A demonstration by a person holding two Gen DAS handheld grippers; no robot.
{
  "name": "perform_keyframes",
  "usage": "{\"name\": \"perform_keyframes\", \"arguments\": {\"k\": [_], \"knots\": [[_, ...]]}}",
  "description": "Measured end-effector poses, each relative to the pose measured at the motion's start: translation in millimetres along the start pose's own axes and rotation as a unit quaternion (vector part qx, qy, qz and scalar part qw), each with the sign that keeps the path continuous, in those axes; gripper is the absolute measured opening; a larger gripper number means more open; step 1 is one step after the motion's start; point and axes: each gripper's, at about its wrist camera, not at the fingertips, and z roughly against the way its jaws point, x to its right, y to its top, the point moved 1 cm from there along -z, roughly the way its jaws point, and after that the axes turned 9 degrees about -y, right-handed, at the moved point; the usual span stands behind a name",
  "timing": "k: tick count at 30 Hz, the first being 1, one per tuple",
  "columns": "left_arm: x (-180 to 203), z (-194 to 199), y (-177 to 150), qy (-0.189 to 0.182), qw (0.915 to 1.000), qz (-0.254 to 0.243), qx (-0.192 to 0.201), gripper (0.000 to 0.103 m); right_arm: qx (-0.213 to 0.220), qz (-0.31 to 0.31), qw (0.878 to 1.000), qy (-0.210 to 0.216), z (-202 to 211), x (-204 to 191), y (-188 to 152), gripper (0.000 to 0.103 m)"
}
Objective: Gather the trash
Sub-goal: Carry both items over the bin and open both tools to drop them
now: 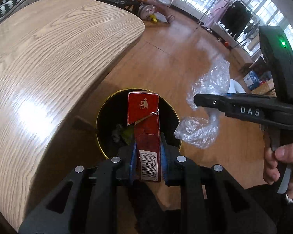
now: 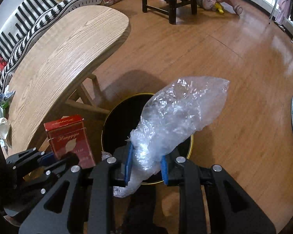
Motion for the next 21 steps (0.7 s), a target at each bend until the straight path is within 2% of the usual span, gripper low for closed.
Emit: {"name": "perform_keyframes", "arguments": {"k": [5,7,8,9,10,11,13,15,19,21], "knots": [[3,-10,2,0.004,1.0000,-0.007,-0.005,0.021,0.000,0.001,1.000,-0.004,1,-1,-2,0.025],[5,-15,4,0.007,0.9999,-0.009,-0.007,0.022,-0.002,0.002,1.000,-0.010,0,-3,-2,0.040],[6,-14,2,0.009,0.9999,-0.008,-0.008,0.027,-0.001,0.002,1.000,-0.012,1,-3,-2,0.062],[6,-14,2,0.011,0.9999,-0.008,-0.007,0.033,0.004,0.000,1.000,-0.016,3,-2,-2,0.077],[7,-14,2,0.010,0.9999,-0.008,-0.004,0.046,0.010,-0.002,1.000,-0.015,5,-2,-2,0.077],[6,-12,3,0.010,0.9999,-0.008,0.001,0.052,0.016,-0.005,1.000,-0.012,7,-2,-2,0.077],[7,-8,3,0.013,0.9998,-0.010,0.007,0.054,0.017,-0.008,1.000,-0.008,9,0,-4,0.077],[9,-3,3,0.014,0.9997,-0.013,0.013,0.059,0.022,-0.008,1.000,-0.007,12,-2,-4,0.077],[11,21,2,0.009,0.9991,-0.002,0.041,0.078,0.047,-0.005,0.999,-0.015,22,-4,-5,0.077],[11,40,-2,0.005,0.9984,0.006,0.056,0.082,0.061,-0.009,0.998,-0.009,29,-6,-2,0.081]]}}
